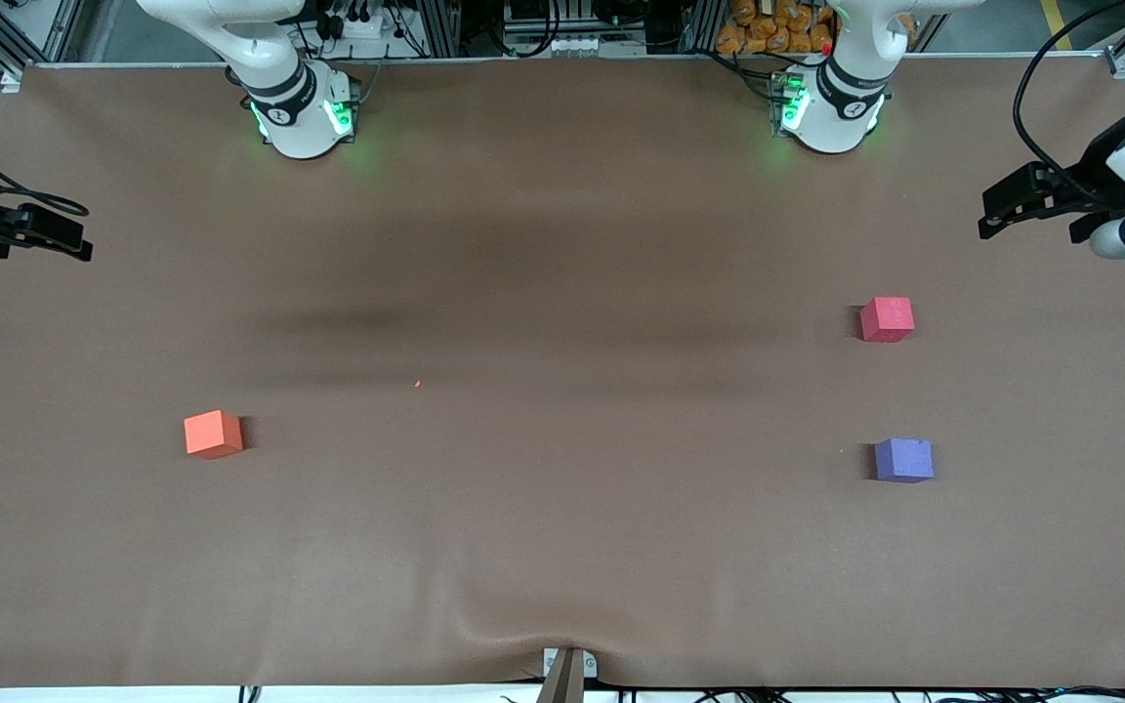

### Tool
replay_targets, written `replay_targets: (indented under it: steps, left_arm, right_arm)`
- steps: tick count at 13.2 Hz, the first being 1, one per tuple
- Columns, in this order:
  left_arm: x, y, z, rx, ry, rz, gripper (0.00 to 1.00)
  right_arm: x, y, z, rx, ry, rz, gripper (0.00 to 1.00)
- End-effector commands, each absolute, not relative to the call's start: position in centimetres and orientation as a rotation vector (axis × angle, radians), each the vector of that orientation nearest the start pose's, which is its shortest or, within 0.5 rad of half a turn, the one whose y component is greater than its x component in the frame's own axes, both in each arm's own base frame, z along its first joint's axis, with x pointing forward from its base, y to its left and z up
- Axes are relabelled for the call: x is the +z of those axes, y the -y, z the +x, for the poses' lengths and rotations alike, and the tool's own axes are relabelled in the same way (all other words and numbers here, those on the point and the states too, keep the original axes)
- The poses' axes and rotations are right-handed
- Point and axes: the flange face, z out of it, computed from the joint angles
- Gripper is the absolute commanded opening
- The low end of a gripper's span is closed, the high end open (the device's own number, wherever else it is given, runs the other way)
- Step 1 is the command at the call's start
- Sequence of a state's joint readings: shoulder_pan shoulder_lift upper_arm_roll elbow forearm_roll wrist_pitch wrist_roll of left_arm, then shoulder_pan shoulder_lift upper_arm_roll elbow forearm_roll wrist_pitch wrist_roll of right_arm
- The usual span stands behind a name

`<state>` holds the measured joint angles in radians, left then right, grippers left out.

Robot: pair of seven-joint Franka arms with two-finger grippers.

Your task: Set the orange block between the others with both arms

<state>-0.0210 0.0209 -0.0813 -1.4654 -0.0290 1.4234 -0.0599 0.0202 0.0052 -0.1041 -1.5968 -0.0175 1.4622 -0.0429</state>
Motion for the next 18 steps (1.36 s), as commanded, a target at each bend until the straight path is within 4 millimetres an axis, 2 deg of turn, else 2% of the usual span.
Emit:
replay_targets:
  steps: [1, 8, 12, 14, 15, 18]
  left_arm:
    - [65.2, 5.9, 54.4, 0.088, -0.097, -3.164, 1.0]
    - [65.2, 5.9, 54.4, 0.088, -0.102, -3.161, 1.0]
    - [65.2, 5.9, 54.4, 0.088, -0.1, -3.163, 1.0]
    - [65.2, 5.8, 54.4, 0.088, -0.099, -3.161, 1.0]
    - [65.2, 5.8, 54.4, 0.088, -0.099, -3.161, 1.0]
    - [65.2, 5.9, 54.4, 0.088, -0.1, -3.163, 1.0]
  right_arm:
    - [61.0, 5.0, 54.4, 0.217, -0.08, -3.148, 1.0]
    - [61.0, 4.6, 54.4, 0.219, -0.07, -3.148, 1.0]
    - [60.0, 2.2, 54.6, 0.279, 0.0, -3.146, 1.0]
    - [58.3, 1.6, 55.2, 0.35, 0.026, -3.135, 1.0]
    - [56.9, 0.2, 55.8, 0.391, 0.067, -3.134, 1.0]
    - [50.6, -3.9, 57.5, 0.598, 0.164, -3.103, 1.0]
